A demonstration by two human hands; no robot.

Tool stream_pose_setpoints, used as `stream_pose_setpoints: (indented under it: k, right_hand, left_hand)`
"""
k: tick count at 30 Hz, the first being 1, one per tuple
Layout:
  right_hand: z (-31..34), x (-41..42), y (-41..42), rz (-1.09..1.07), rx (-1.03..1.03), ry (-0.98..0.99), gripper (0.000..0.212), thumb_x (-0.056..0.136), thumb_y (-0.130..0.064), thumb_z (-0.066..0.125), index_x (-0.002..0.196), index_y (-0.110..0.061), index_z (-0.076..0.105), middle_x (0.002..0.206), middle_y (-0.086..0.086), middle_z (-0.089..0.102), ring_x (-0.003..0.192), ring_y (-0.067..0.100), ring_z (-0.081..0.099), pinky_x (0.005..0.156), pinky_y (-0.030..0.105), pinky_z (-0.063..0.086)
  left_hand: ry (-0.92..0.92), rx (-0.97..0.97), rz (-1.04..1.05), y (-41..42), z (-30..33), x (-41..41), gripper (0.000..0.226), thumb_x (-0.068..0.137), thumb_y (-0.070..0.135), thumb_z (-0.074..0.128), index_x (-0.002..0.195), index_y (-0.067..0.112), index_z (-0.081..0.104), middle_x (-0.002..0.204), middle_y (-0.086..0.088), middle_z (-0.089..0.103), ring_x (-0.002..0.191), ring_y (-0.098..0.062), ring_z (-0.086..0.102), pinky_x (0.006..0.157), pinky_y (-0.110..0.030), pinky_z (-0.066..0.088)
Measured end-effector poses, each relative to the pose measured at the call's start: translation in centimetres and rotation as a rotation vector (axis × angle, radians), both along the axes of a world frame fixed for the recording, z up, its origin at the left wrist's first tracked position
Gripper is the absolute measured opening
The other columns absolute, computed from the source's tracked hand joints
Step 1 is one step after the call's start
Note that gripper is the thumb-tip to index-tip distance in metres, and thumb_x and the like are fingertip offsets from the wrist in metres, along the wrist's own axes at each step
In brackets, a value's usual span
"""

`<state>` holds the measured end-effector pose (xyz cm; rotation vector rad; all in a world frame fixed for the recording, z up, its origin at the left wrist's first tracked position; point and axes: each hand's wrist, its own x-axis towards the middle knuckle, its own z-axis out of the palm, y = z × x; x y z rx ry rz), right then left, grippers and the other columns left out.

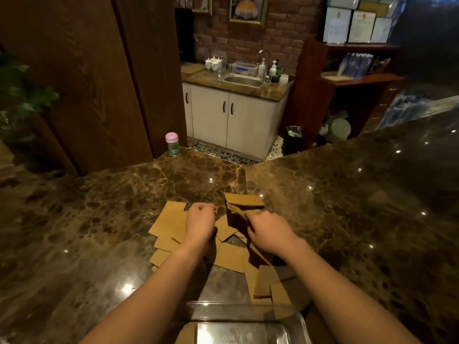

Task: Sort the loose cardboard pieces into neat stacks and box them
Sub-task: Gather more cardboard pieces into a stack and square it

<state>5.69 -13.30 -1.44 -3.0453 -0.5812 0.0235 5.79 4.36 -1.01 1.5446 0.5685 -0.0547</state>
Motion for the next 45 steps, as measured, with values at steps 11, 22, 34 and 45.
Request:
stream_pose_setpoints:
  k: [11, 22, 34, 45]
  right_hand:
    - [8.2, -1.9, -0.3, -0.195, 1.627, 0.479, 0.018, 0.098, -0.005, 0.056, 0.107, -0.018, 0.064, 0.085, -0.008, 0.080, 0.074, 0.006, 0.075, 0.058, 0.020, 0.056]
    - [9.6, -2.7, 2.2, -0.049, 1.739, 0.783, 0.038, 0.084, -0.016, 0.067, 0.122, -0.011, 0.065, 0.107, 0.010, 0.078, 0.088, 0.023, 0.076, 0.066, 0.031, 0.060]
    - [8.1, -4.1, 4.1, -0.441, 2.067, 0.620, 0.071, 0.081, -0.074, 0.052, 0.122, -0.016, 0.063, 0.115, 0.015, 0.074, 0.108, 0.031, 0.068, 0.079, 0.047, 0.058]
    - [8.2, -3.5, 4.3, -0.430, 1.817, 0.402, 0.018, 0.095, -0.019, 0.066, 0.112, -0.014, 0.064, 0.094, 0.002, 0.079, 0.088, 0.021, 0.075, 0.071, 0.041, 0.058]
  left_hand:
    - [-0.248, -0.271, -0.081, -0.1, 5.8, -2.6, 0.017, 0.090, 0.040, 0.062, 0.100, 0.030, 0.072, 0.110, 0.000, 0.072, 0.105, -0.017, 0.064, 0.074, -0.032, 0.047]
    - [-0.250, -0.695, -0.301, 0.8, 9.7, -3.0, 0.035, 0.088, 0.031, 0.058, 0.111, 0.008, 0.070, 0.095, -0.012, 0.074, 0.080, -0.025, 0.071, 0.067, -0.035, 0.057]
    - [-0.406, -0.664, 0.078, 0.7, 8.3, -2.1, 0.029, 0.100, 0.006, 0.049, 0.119, 0.026, 0.059, 0.111, -0.008, 0.072, 0.097, -0.028, 0.071, 0.078, -0.048, 0.059]
    - [-0.448, -0.731, -0.009, 0.6, 8.9, -3.1, 0.022, 0.102, 0.020, 0.049, 0.118, 0.024, 0.063, 0.108, -0.006, 0.076, 0.099, -0.026, 0.072, 0.081, -0.047, 0.059]
